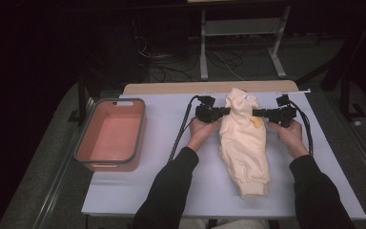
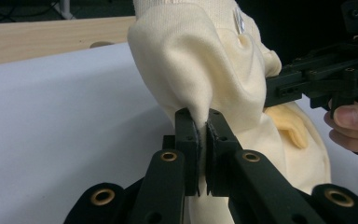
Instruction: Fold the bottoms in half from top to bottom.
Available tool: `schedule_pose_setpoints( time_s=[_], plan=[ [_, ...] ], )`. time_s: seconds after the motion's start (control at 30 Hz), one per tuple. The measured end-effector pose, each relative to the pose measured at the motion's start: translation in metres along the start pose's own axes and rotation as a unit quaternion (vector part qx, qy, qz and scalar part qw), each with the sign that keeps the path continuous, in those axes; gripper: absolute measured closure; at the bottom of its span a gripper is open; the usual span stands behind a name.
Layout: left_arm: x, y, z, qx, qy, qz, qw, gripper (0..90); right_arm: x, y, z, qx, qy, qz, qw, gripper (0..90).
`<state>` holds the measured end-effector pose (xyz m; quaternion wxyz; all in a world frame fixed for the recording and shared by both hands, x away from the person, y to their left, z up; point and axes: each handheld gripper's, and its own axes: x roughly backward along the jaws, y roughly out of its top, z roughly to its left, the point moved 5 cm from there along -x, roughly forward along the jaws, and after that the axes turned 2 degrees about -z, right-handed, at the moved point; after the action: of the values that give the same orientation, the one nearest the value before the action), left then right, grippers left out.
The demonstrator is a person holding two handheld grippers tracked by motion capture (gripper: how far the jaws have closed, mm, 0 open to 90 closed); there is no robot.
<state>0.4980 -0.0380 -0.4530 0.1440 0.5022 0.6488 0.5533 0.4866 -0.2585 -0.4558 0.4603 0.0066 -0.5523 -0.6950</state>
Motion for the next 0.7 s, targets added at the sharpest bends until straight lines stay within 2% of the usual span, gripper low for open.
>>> schedule_pose_setpoints(
  time_s=[0.23, 0.7],
  plan=[
    [0.007, 0.002, -0.005, -0.004, -0.010, -0.010, 0.9999, 85.3, 0.009, 0.002, 0.008, 0.017, 0.000, -0.010, 0.9998, 77.9],
    [0.020, 0.007, -0.018, -0.021, -0.023, -0.019, 0.9993, 85.3, 0.022, 0.004, 0.020, 0.036, 0.000, -0.018, 0.9992, 78.0]
  ],
)
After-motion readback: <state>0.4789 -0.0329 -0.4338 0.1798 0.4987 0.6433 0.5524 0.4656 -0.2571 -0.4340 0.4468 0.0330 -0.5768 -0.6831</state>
